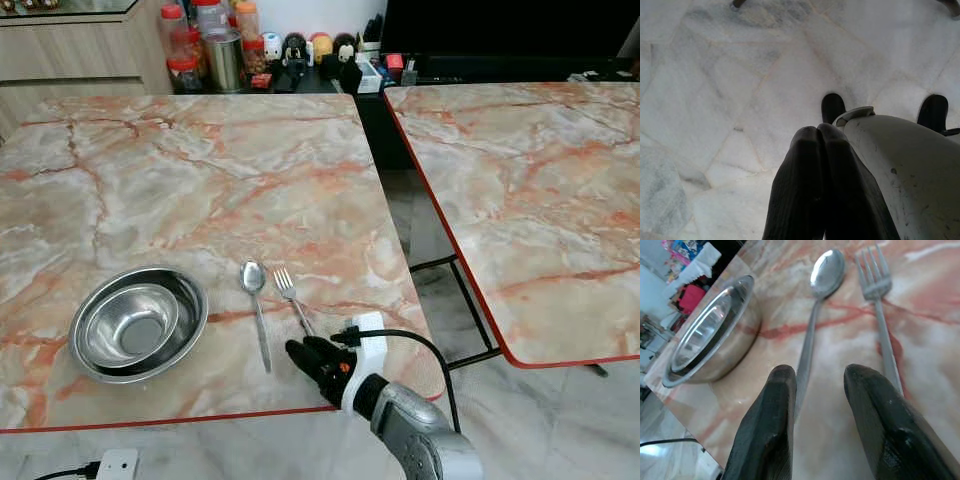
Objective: Setting the table
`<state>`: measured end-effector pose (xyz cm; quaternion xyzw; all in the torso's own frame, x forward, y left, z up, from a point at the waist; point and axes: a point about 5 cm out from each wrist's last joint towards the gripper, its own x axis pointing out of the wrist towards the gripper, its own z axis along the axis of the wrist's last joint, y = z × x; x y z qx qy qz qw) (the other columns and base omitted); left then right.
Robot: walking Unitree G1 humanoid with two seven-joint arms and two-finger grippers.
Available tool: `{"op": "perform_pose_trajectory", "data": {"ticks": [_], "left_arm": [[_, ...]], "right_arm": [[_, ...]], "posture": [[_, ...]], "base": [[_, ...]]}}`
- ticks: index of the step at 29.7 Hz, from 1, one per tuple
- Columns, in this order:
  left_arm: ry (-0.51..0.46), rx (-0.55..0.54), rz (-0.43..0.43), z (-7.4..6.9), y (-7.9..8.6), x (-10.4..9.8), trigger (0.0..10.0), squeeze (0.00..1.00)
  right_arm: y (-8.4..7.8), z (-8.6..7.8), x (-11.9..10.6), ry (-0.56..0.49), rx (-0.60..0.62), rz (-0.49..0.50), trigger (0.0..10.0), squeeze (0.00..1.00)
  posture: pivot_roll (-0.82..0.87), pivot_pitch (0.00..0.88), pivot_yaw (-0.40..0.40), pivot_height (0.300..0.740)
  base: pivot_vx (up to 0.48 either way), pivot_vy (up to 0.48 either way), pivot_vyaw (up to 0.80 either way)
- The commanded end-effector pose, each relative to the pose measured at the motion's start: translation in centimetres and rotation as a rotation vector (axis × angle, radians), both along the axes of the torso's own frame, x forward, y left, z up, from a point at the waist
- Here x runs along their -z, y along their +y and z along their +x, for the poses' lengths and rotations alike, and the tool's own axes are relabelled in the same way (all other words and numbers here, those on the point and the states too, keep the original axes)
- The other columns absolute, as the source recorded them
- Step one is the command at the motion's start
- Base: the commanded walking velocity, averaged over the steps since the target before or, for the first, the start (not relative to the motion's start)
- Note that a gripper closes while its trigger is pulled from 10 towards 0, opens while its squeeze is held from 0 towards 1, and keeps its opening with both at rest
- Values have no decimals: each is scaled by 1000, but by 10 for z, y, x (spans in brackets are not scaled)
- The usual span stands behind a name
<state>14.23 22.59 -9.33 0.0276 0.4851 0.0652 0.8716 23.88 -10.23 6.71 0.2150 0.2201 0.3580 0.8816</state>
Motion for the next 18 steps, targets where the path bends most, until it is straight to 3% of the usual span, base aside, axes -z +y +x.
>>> {"op": "perform_pose_trajectory", "data": {"ticks": [1, 3, 5, 7, 14, 18], "left_arm": [[106, 4, -18, -24, -7, 10, 10000, 0], [106, 4, -18, -24, -7, 10, 10000, 0], [110, 1, -21, -26, -8, 11, 10000, 0], [110, 2, -21, -26, -8, 11, 10000, 0], [98, 2, -19, -23, -8, 10, 10000, 0], [69, -13, -17, -18, -6, 8, 10000, 0]], "right_arm": [[-1, 2, -3, -20, 2, 0, 10000, 0], [-1, 2, -3, -20, 2, 0, 10000, 0], [1, 7, -24, -105, -1, 33, 10000, 0], [0, 9, -30, -137, 3, 45, 10000, 0], [-8, 33, -76, -323, 175, 171, 10000, 0], [-19, 55, -83, -402, 370, 31, 10000, 0]], "posture": [[-67, 96, -28, 740], [-67, 96, -28, 740], [-71, 96, -26, 740], [-71, 96, -26, 740], [-77, 93, -21, 740], [-78, 91, -21, 740]], "base": [[0, 0, 0], [0, 0, 0], [0, 0, 0], [0, 0, 0], [0, 0, 0], [0, 0, 0]]}}
